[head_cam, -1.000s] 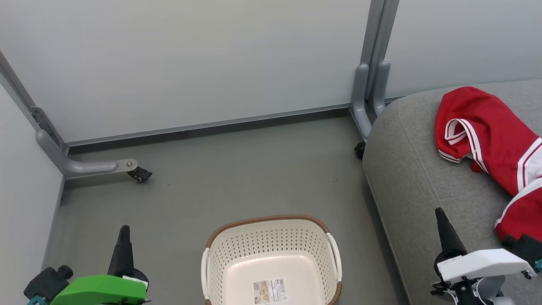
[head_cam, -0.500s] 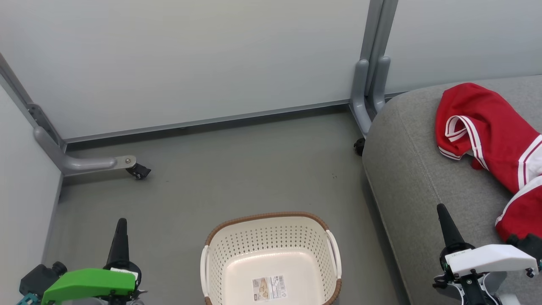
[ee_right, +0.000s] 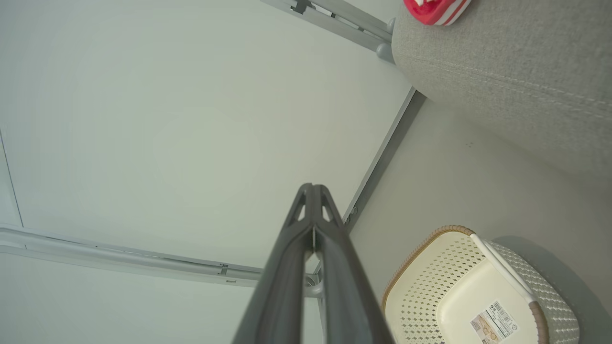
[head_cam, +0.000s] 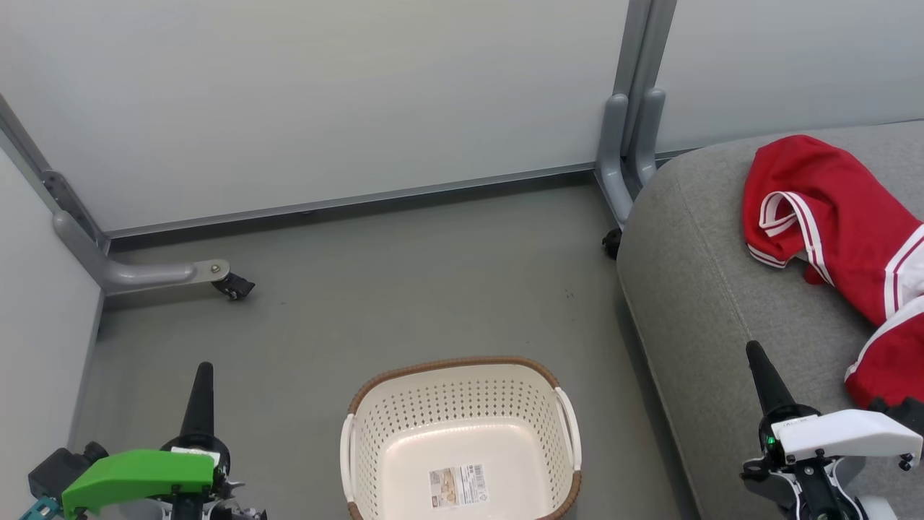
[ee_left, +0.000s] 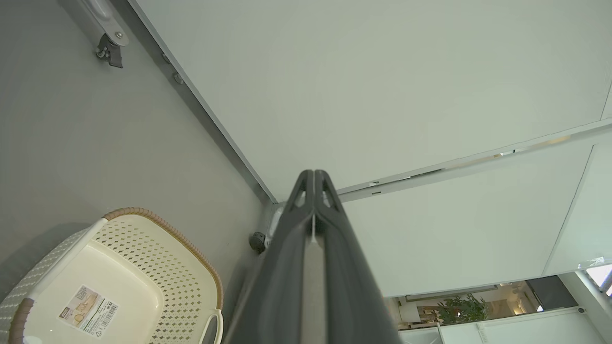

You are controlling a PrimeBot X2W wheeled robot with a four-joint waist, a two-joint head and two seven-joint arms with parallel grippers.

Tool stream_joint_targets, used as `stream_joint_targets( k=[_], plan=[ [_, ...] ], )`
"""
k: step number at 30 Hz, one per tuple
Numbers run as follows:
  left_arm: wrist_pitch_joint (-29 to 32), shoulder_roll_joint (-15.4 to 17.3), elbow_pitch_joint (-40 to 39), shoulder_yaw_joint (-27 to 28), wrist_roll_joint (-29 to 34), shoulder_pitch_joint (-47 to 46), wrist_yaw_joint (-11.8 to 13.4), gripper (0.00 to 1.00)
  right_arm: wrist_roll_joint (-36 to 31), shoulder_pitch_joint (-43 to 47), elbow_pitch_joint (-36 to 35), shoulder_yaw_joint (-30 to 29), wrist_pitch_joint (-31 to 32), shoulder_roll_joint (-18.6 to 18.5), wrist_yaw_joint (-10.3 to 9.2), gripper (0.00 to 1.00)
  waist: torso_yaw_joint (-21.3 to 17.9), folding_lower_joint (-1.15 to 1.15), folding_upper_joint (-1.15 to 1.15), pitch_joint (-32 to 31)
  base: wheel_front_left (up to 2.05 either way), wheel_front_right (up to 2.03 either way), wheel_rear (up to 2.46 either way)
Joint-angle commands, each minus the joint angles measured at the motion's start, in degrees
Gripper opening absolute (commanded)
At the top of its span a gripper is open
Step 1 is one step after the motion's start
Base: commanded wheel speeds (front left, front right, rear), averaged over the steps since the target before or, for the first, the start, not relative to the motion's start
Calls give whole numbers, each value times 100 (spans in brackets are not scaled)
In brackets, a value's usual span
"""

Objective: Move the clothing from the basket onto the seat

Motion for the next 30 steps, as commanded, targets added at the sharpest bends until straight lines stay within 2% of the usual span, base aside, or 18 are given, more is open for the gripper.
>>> stream_joint_targets(
  k=[1, 30],
  plan=[
    [29, 19, -27, 42, -141, -172, -26, 0, 135, -124, -15, -32, 40, -36, 0, 0, -1, 0, 0, 7, 0, 0, 0],
    [368, 22, 76, 206, -1442, -387, -93, 0, 1419, -258, 63, -157, 381, -47, -1, 0, -20, 0, 0, 155, 0, 0, 0]
  ],
)
